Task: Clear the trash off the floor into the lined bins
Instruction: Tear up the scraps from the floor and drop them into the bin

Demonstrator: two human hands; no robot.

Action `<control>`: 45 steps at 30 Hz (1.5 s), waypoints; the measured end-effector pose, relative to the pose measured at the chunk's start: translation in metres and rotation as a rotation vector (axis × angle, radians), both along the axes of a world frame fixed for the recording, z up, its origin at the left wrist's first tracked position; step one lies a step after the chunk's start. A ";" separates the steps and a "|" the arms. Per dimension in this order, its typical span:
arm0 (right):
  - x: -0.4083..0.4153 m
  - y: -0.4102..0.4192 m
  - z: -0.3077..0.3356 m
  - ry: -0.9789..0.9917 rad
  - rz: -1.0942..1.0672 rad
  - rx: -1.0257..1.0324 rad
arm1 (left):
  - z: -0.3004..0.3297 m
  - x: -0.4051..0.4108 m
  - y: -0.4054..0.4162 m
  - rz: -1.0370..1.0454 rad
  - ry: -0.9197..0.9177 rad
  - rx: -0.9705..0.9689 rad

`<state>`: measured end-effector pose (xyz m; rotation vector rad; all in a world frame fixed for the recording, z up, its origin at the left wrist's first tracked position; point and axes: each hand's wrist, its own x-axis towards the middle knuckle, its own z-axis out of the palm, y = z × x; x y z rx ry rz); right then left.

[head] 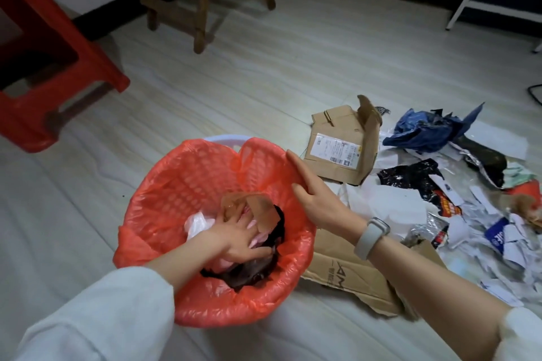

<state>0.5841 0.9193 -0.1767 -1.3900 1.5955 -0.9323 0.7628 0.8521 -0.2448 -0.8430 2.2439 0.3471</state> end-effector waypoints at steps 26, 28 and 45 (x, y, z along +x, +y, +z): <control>-0.177 0.093 -0.106 0.823 0.042 0.669 | 0.084 -0.195 0.065 0.195 0.793 -0.048; -0.173 0.091 -0.117 0.888 0.035 0.600 | 0.068 -0.189 0.067 0.227 0.747 -0.013; -0.197 0.095 0.016 -0.031 -0.464 -0.036 | 0.060 -0.209 0.071 0.203 1.002 0.436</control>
